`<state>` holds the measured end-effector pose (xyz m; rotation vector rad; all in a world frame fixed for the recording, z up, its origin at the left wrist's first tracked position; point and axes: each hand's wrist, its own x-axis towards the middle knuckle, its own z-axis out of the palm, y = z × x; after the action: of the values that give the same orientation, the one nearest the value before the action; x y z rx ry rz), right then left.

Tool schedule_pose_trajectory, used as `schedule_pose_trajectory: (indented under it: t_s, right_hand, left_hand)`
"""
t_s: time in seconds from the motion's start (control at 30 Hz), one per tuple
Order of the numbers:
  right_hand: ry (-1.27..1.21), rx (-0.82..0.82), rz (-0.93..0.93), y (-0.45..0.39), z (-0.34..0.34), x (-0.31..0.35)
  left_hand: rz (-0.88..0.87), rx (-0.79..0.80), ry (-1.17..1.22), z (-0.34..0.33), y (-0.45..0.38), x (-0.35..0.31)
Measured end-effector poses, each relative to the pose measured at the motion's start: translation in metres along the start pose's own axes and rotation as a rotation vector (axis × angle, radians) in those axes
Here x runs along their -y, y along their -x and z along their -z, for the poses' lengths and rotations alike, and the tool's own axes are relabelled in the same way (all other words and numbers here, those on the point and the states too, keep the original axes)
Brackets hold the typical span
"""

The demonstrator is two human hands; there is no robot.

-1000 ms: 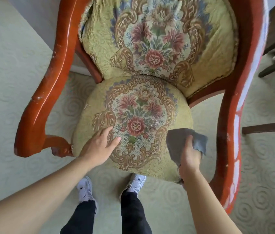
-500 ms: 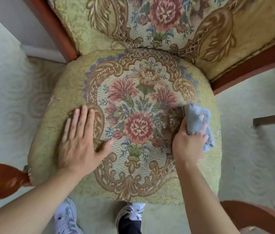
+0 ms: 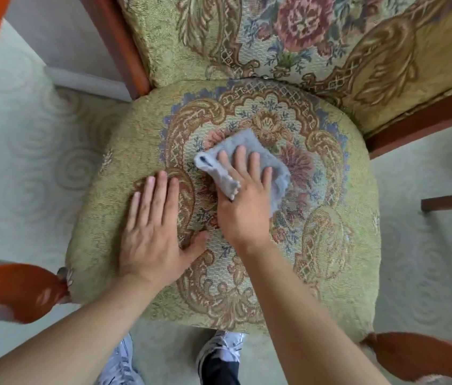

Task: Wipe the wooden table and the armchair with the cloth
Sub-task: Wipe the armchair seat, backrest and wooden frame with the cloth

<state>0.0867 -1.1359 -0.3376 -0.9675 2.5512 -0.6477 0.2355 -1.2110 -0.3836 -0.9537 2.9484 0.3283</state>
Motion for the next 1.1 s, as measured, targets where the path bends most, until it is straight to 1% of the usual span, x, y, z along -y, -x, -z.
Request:
schedule_pose_trajectory:
  t_s: [0.07, 0.17, 0.2, 0.27, 0.33, 0.37, 0.4, 0.5, 0.57, 0.63, 0.67, 0.7, 0.77, 0.83, 0.93, 1.0, 1.1]
  right_hand:
    - [-0.006, 0.082, 0.178, -0.004, -0.002, 0.003]
    - [0.080, 0.233, 0.412, -0.005, 0.014, -0.020]
    - [0.121, 0.253, 0.455, -0.004, 0.021, -0.031]
    - [0.175, 0.235, 0.453, 0.002, 0.038, -0.054]
    - [0.181, 0.168, 0.360, 0.014, 0.055, -0.079]
    - [0.159, 0.123, 0.282, 0.022, 0.063, -0.093]
    - [0.118, 0.073, 0.177, 0.030, 0.070, -0.107]
    - [-0.051, -0.091, -0.241, 0.046, 0.084, -0.131]
    - [-0.091, -0.168, -0.423, 0.046, 0.076, -0.123]
    - [-0.112, -0.236, -0.525, 0.037, 0.062, -0.103]
    - [-0.108, -0.263, -0.544, 0.031, 0.055, -0.092]
    - [-0.079, -0.273, -0.520, 0.024, 0.048, -0.081]
    - [0.036, -0.221, -0.349, 0.012, 0.034, -0.058]
    - [0.101, -0.100, -0.119, 0.000, 0.018, -0.028]
    - [0.016, 0.122, 0.177, -0.008, -0.003, 0.011]
    - [0.008, 0.210, 0.309, -0.008, -0.005, 0.013]
    - [0.082, 0.243, 0.418, -0.002, 0.012, -0.018]
  left_hand:
    - [-0.009, -0.009, -0.012, -0.002, -0.001, 0.001]
    - [-0.009, -0.003, -0.016, -0.001, -0.001, 0.002]
    - [-0.009, -0.003, -0.017, 0.000, -0.001, 0.002]
    - [-0.016, 0.004, -0.029, 0.001, -0.001, 0.001]
    - [-0.017, 0.017, -0.034, 0.003, -0.001, 0.001]
    - [-0.017, 0.021, -0.038, 0.003, -0.001, 0.001]
    - [-0.016, 0.028, -0.045, 0.003, 0.000, 0.001]
    - [-0.011, 0.034, -0.048, 0.003, -0.001, 0.001]
    - [-0.010, 0.029, -0.042, 0.003, -0.001, 0.000]
    - [-0.012, 0.025, -0.044, 0.002, -0.001, 0.000]
    - [-0.012, 0.023, -0.047, 0.001, 0.000, 0.000]
    - [-0.013, 0.021, -0.049, 0.000, 0.000, 0.000]
    - [-0.017, 0.014, -0.046, 0.000, 0.000, 0.000]
    - [-0.010, 0.015, -0.045, -0.001, -0.001, 0.000]
    - [-0.021, 0.034, -0.068, -0.001, -0.001, 0.001]
    - [-0.033, 0.034, -0.082, -0.001, 0.000, 0.002]
    - [-0.010, -0.003, -0.030, 0.001, 0.000, 0.001]
